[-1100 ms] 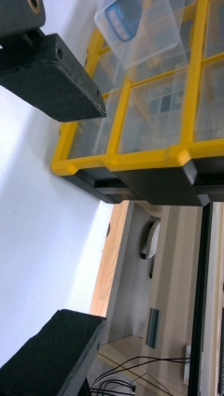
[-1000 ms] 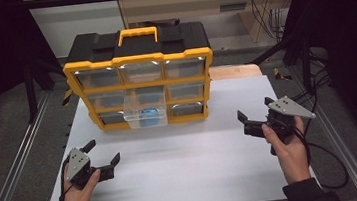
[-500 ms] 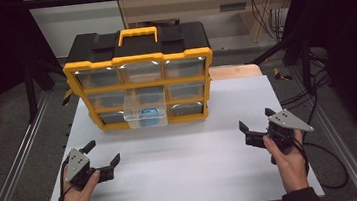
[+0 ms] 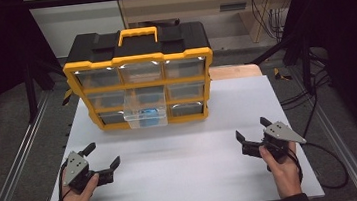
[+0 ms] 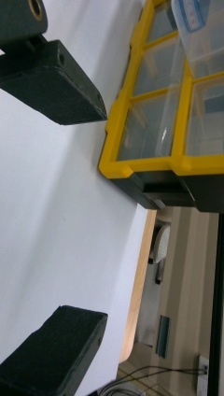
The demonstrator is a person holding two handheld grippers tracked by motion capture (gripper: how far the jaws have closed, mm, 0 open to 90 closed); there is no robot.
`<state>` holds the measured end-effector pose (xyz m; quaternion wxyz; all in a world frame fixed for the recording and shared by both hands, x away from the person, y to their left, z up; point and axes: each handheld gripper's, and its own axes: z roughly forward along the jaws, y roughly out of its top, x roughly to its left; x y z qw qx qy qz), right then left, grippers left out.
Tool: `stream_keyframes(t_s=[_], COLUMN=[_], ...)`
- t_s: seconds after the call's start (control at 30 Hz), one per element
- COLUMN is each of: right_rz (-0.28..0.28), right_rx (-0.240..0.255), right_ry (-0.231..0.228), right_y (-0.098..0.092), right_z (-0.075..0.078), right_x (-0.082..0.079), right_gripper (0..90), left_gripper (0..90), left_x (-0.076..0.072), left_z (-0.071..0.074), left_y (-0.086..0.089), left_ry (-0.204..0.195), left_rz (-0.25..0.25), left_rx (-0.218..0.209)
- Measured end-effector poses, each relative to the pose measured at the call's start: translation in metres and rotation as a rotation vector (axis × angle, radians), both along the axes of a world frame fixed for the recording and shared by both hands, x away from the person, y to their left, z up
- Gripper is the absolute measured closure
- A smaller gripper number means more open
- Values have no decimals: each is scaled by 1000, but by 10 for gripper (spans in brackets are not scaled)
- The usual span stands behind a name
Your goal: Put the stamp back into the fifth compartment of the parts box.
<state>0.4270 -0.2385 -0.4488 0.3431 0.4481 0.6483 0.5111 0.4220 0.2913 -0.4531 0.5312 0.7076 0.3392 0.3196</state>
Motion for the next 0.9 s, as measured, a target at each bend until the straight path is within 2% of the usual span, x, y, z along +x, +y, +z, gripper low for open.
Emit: stream_keyframes(t_s=[0.23, 0.43, 0.9], right_rz=[47, 82, 99], right_rx=[19, 14, 26], right_ry=[-3, 5, 32], right_y=[-1, -1, 4], right_z=[-15, -26, -38], right_x=[-2, -2, -6], right_gripper=[53, 63, 37], left_gripper=[24, 22, 20], left_x=[-1, -1, -2], left_z=[0, -1, 0], left_y=[-1, -1, -3], left_ry=[11, 21, 30], left_rz=[-11, -15, -23], left_rx=[-11, -17, -42])
